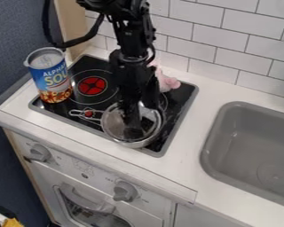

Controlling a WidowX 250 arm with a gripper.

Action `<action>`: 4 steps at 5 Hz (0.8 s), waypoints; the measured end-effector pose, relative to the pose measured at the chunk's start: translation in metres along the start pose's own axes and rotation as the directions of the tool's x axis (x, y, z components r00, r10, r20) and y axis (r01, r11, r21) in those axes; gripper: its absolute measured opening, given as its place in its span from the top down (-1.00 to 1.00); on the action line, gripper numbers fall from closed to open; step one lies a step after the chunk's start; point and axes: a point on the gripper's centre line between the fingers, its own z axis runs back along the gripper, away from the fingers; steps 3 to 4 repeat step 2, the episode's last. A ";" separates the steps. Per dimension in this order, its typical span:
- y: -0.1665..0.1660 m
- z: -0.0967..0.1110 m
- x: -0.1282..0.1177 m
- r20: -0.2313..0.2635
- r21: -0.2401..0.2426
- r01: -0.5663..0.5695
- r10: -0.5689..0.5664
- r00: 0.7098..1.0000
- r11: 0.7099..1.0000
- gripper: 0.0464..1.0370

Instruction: Put the lid on the silver pot

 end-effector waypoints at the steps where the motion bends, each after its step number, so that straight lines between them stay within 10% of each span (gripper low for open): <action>1: -0.005 0.013 -0.005 -0.040 -0.052 -0.002 0.000 0.999 0.999 -0.93; 2: -0.014 0.038 -0.012 -0.061 -0.142 0.016 -0.024 0.998 0.990 -0.93; 4: -0.014 0.038 -0.012 -0.061 -0.142 0.016 -0.024 0.998 0.990 -0.93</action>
